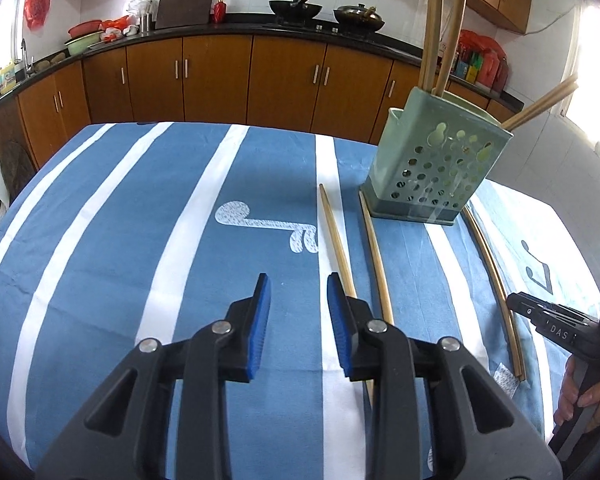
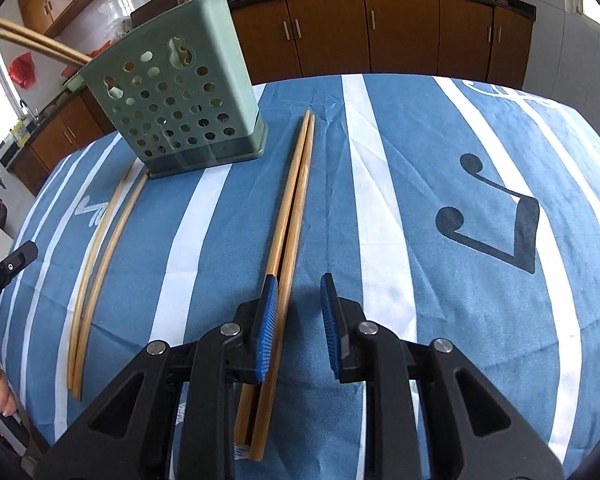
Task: Organize utensils
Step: 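Close the right tool on a chopstick while the left tool grasps another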
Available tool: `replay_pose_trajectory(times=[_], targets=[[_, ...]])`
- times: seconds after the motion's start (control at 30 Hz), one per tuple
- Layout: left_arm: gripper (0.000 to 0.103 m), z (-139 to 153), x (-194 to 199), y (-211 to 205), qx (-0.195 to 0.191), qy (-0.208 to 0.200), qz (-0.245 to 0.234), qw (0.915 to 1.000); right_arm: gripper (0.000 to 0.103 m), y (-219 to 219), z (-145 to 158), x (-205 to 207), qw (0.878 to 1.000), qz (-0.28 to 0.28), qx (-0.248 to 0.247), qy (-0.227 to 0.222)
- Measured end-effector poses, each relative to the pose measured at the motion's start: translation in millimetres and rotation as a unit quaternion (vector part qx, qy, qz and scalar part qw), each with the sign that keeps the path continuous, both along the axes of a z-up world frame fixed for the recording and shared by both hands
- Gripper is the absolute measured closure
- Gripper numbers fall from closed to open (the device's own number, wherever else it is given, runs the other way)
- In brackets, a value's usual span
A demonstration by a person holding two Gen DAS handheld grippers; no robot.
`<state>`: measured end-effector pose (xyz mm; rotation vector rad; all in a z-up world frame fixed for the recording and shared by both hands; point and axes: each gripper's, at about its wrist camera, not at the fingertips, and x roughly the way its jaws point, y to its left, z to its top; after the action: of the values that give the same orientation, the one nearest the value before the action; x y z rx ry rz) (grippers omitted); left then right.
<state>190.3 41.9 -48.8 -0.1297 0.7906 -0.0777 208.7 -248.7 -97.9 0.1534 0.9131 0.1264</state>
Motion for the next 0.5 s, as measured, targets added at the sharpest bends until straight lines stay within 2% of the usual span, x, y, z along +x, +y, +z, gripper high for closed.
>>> replay_pose_trajectory(times=[0.07, 0.13, 0.23, 0.4, 0.5], targets=[[0.073, -1, 1, -1, 0.000, 0.002, -0.002, 1.0000, 0.080, 2, 0, 0, 1.000, 0.002, -0.010, -0.004], [0.073, -2, 1, -2, -0.001, 0.005, -0.003, 1.0000, 0.091, 3, -2, 1, 0.999, -0.001, -0.032, -0.003], [0.073, -5, 2, -4, -0.003, 0.010, -0.007, 0.9999, 0.095, -5, -3, 2, 0.999, -0.011, -0.044, -0.006], [0.073, -12, 5, -12, -0.012, 0.024, -0.019, 0.9994, 0.095, -32, -4, 3, 0.997, -0.066, -0.041, -0.005], [0.074, -17, 8, -21, -0.013, 0.033, -0.029, 0.9989, 0.095, -43, -4, 2, 0.997, -0.075, -0.027, -0.004]])
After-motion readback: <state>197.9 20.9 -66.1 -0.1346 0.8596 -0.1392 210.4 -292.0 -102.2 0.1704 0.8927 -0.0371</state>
